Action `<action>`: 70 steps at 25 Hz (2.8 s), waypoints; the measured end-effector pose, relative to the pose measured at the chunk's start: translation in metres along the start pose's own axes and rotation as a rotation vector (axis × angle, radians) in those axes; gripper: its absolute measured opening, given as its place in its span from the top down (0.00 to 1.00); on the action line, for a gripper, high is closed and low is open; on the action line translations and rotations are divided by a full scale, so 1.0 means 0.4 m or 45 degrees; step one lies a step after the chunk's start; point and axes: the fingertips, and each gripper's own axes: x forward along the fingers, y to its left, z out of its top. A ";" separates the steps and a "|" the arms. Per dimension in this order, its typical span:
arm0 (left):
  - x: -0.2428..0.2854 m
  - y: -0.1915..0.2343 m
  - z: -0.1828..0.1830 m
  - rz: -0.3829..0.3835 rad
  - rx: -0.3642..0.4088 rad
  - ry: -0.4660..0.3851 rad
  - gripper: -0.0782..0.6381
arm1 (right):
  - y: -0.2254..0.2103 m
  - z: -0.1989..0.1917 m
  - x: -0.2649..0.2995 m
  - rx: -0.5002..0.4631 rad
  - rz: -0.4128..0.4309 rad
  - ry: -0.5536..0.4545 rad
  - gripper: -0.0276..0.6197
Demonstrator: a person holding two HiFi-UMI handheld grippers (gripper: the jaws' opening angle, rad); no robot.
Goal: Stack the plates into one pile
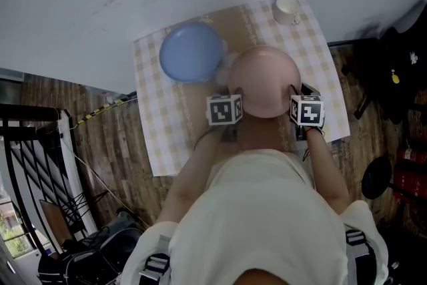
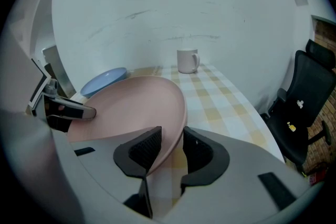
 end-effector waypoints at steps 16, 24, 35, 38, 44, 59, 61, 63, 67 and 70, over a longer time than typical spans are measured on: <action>-0.073 0.117 0.046 0.096 -0.103 -0.114 0.72 | 0.126 0.108 0.027 -0.121 0.101 -0.054 0.77; -0.118 0.187 0.070 0.145 -0.176 -0.172 0.73 | 0.206 0.158 0.049 -0.174 0.171 -0.064 0.76; -0.165 0.287 0.101 0.218 -0.257 -0.241 0.73 | 0.313 0.230 0.090 -0.260 0.255 -0.076 0.75; -0.172 0.316 0.111 0.240 -0.271 -0.253 0.74 | 0.340 0.246 0.109 -0.283 0.274 -0.073 0.75; -0.182 0.377 0.123 0.282 -0.290 -0.262 0.74 | 0.397 0.274 0.145 -0.327 0.310 -0.062 0.75; -0.187 0.506 0.162 0.370 -0.314 -0.282 0.73 | 0.514 0.352 0.234 -0.350 0.393 -0.067 0.74; -0.185 0.521 0.172 0.386 -0.307 -0.283 0.73 | 0.525 0.358 0.247 -0.338 0.404 -0.067 0.74; -0.182 0.536 0.177 0.407 -0.297 -0.273 0.73 | 0.535 0.362 0.261 -0.343 0.409 -0.059 0.74; -0.175 0.566 0.181 0.440 -0.283 -0.252 0.72 | 0.559 0.375 0.285 -0.316 0.440 -0.044 0.74; -0.166 0.588 0.192 0.462 -0.271 -0.247 0.72 | 0.573 0.396 0.299 -0.321 0.447 -0.046 0.74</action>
